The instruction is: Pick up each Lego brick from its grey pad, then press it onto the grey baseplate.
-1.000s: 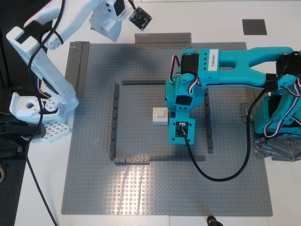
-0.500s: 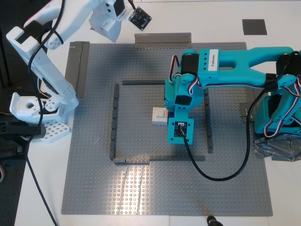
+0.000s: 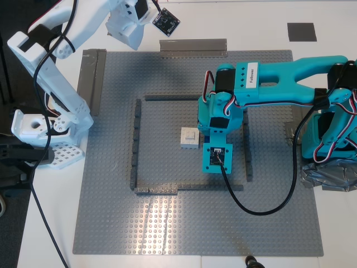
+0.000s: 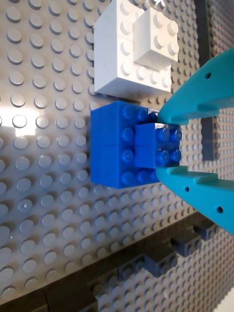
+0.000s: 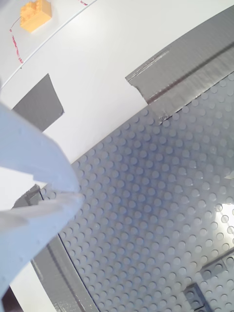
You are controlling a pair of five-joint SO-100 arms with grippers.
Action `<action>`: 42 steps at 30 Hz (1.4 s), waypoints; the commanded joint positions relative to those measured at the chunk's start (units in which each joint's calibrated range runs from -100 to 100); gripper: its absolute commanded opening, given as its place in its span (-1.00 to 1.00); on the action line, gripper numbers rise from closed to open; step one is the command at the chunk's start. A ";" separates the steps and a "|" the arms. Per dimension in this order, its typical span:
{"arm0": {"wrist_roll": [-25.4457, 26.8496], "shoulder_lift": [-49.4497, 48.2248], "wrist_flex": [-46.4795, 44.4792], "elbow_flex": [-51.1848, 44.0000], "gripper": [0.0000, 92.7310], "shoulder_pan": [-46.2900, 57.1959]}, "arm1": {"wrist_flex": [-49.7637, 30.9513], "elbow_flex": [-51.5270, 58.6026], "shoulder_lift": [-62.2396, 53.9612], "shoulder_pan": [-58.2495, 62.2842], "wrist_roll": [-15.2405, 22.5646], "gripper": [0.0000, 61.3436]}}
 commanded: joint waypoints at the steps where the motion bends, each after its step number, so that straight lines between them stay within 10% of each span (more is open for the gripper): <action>1: 0.04 -0.33 0.23 -1.31 -1.00 0.83 | 0.35 -0.63 -5.12 -0.08 -0.24 -0.99; 42: 0.19 -0.33 -1.56 -0.23 -0.91 2.36 | 0.35 0.81 -5.72 -0.37 -0.24 -0.99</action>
